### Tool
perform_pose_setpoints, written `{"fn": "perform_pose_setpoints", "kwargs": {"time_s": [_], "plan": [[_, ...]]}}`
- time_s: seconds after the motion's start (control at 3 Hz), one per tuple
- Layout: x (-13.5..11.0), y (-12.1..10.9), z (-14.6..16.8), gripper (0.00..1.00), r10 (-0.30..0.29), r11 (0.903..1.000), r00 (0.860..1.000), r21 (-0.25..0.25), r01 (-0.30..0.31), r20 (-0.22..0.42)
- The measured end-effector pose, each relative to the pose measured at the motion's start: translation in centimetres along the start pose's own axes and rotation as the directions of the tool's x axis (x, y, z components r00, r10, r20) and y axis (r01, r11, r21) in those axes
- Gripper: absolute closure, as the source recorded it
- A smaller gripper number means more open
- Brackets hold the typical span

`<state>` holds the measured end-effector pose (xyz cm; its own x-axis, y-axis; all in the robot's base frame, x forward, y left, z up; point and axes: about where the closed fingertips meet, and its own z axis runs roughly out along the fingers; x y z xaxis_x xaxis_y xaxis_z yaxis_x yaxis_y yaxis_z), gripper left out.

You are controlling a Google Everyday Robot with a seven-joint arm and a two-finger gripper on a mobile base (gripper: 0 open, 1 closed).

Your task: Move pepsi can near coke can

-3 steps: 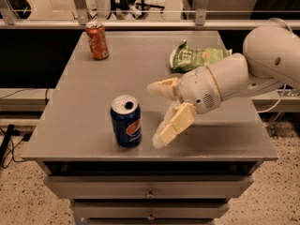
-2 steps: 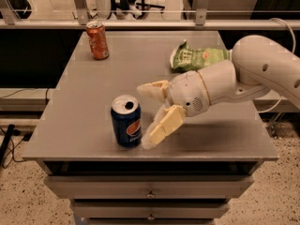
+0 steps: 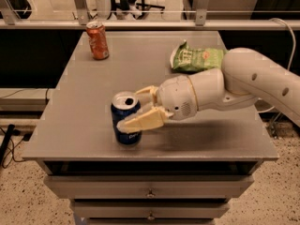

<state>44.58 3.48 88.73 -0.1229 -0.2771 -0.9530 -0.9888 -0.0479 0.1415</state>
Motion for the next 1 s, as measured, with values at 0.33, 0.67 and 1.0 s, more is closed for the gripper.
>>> {"fn": "perform_pose_setpoints", "kwargs": {"time_s": [0.33, 0.67, 1.0], "plan": [[-1.1, -1.5, -0.8, 0.72, -0.017, 0.999, 1.0, 0.041, 0.017, 0.021], [-3.4, -4.3, -5.6, 0.96, -0.044, 0.9852, 0.999, 0.167, 0.039, 0.026], [-4.6, -4.6, -6.0, 1.0, -0.073, 0.9813, 0.997, 0.181, 0.064, 0.04]]}}
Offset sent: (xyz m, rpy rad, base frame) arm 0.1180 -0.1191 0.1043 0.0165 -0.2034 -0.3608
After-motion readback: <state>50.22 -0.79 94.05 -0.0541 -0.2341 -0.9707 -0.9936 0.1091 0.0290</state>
